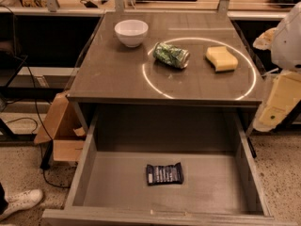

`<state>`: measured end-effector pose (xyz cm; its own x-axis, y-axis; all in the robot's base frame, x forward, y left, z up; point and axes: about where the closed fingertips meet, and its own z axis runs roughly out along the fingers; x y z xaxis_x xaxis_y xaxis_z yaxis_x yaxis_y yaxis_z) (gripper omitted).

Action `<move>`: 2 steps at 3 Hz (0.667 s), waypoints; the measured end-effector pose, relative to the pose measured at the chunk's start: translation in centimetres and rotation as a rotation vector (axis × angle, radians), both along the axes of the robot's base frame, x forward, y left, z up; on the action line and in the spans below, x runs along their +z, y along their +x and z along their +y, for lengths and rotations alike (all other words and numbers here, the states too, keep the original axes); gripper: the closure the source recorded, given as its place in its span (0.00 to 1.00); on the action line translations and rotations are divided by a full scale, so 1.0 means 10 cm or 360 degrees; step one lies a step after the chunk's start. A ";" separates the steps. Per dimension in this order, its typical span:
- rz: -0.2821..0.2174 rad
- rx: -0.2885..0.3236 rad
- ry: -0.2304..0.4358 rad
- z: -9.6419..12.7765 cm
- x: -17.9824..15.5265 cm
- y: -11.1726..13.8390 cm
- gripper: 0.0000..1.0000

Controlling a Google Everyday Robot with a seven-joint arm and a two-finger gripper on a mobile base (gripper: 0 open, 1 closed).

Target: Pick rxbar blueberry from top drawer and place on counter

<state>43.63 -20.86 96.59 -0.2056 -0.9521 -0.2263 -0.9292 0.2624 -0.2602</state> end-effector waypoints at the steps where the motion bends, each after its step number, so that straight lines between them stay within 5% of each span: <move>1: 0.0043 0.0077 0.0068 0.27 -0.36 -0.05 0.00; 2: 0.0043 0.0077 0.0068 0.27 -0.36 -0.05 0.00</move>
Offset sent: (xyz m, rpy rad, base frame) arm -0.0061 0.0431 -0.0600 0.0708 0.0592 0.0797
